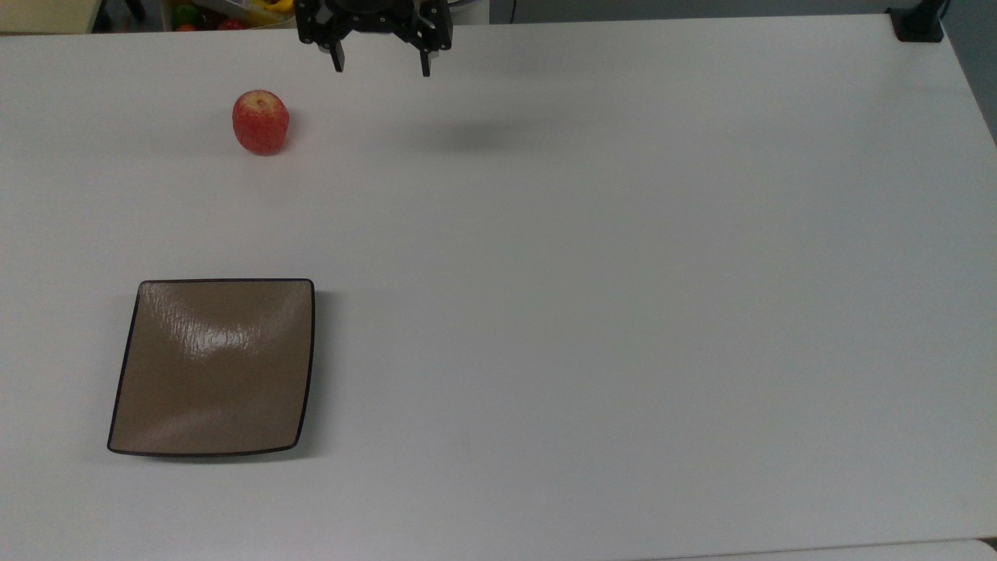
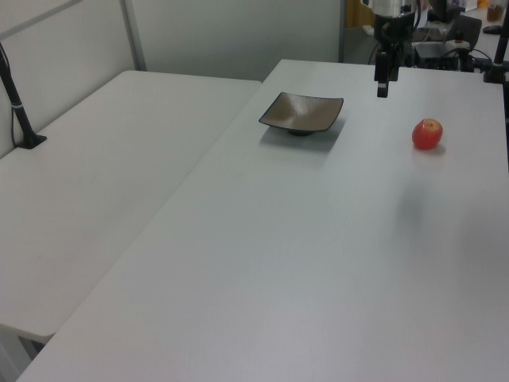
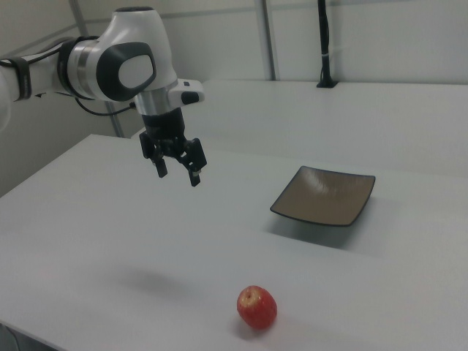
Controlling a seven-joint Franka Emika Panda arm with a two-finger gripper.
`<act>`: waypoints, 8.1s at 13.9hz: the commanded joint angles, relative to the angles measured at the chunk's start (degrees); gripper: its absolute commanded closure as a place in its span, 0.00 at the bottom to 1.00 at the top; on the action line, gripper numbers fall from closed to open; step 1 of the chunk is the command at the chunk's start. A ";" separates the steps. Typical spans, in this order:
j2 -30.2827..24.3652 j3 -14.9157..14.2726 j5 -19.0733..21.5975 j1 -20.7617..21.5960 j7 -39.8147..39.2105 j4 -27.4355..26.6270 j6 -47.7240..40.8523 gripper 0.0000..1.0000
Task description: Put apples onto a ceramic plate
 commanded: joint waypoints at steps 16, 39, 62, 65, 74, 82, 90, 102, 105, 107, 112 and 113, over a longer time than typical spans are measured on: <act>-1.27 -0.81 -2.45 -5.67 -0.40 -2.13 5.09 0.00; 6.99 -3.63 -15.29 -12.79 -5.68 -17.17 15.73 0.00; 9.27 -3.19 -15.47 -12.53 18.31 -4.86 39.77 0.47; 13.56 -3.19 -15.03 -12.61 19.19 -1.36 46.81 0.46; 27.82 -3.19 -15.82 -10.33 22.62 10.08 49.04 0.00; 26.86 -3.19 -15.65 -10.42 22.63 10.17 48.16 0.00; 17.29 0.85 -14.42 -7.89 17.02 9.47 13.31 0.00; -3.54 0.42 -2.84 -0.49 -0.80 -6.53 2.72 0.00; -4.43 0.06 1.40 -0.49 -3.39 -6.27 0.87 0.00; -4.08 0.06 1.40 0.21 -2.87 -6.27 1.40 0.00; -3.03 -3.09 2.80 2.31 -2.51 -5.22 1.75 0.00; -1.72 -3.10 3.25 2.33 -2.42 -4.17 2.19 0.00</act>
